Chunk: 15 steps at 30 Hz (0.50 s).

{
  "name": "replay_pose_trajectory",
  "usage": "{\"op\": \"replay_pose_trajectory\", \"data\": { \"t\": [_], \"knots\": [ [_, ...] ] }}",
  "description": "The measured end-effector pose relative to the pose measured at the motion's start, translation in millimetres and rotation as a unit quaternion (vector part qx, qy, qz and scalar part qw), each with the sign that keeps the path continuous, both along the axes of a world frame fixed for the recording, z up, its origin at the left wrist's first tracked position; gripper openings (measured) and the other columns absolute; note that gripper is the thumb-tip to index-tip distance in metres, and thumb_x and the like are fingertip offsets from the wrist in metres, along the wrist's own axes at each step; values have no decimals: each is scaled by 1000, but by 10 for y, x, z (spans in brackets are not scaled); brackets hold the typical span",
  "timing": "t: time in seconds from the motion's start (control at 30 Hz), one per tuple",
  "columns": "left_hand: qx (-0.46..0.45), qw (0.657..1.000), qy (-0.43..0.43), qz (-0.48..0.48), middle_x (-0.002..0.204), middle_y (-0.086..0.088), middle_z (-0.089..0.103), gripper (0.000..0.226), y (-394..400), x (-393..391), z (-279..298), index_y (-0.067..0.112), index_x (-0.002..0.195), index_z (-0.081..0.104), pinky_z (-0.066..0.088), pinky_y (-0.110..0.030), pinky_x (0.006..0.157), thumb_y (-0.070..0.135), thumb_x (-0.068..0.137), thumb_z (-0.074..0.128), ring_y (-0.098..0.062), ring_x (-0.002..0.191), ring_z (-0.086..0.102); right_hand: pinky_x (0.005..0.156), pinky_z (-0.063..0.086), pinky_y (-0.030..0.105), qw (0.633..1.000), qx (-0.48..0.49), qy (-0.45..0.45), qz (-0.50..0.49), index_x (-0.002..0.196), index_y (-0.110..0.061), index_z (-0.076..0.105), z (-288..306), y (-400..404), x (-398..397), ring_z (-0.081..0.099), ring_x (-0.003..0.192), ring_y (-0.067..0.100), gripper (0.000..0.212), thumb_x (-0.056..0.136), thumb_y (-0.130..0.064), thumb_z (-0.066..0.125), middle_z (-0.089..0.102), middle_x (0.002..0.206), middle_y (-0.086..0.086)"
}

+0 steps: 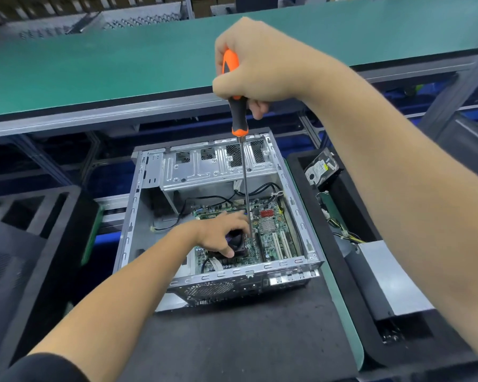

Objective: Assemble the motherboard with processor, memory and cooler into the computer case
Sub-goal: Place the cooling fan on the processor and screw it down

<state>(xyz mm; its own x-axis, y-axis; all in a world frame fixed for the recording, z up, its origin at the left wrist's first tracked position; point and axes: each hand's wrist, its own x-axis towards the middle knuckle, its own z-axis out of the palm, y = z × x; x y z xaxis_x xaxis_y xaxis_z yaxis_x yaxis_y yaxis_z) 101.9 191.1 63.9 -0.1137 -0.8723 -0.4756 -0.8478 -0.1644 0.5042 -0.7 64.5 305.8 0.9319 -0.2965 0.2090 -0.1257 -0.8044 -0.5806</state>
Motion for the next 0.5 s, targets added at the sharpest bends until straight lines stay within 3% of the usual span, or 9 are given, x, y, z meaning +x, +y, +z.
{"op": "replay_pose_trajectory", "data": {
  "t": [0.1, 0.27, 0.37, 0.5],
  "knots": [
    [2, 998, 39, 40, 141, -2, 34, 39, 34, -56, -16, 14, 114, 61, 27, -40, 108, 5, 77, 70, -23, 131, 28, 35, 42, 20, 1000, 0, -3, 5, 94, 4, 57, -31, 26, 12, 64, 42, 25, 26, 76, -13, 56, 68, 72, 26],
    [-78, 985, 95, 118, 121, -3, 52, 16, 96, -126, -94, 12, 88, 68, 34, -28, 96, 23, 79, 76, -17, 118, 46, 38, 48, 24, 1000, -14, -2, 5, 96, 3, 57, -60, 30, 40, 65, 44, 25, 26, 77, -14, 55, 67, 67, 19],
    [-110, 983, 82, 120, 99, 7, 59, 12, 93, -138, -112, 20, 76, 68, 38, -25, 86, 27, 77, 78, -10, 103, 54, 38, 48, 23, 1000, -18, -3, 2, 95, 0, 57, -65, 4, 28, 66, 44, 23, 25, 76, -16, 56, 66, 64, 14],
    [-140, 980, 50, 134, 96, 3, 67, 16, 58, -150, -133, 17, 76, 70, 46, -27, 84, 31, 77, 77, -14, 100, 60, 38, 46, 22, 1000, -19, -11, 11, 91, -3, 57, -85, -14, 14, 65, 42, 21, 21, 76, -18, 56, 66, 65, 10]
  ]
}}
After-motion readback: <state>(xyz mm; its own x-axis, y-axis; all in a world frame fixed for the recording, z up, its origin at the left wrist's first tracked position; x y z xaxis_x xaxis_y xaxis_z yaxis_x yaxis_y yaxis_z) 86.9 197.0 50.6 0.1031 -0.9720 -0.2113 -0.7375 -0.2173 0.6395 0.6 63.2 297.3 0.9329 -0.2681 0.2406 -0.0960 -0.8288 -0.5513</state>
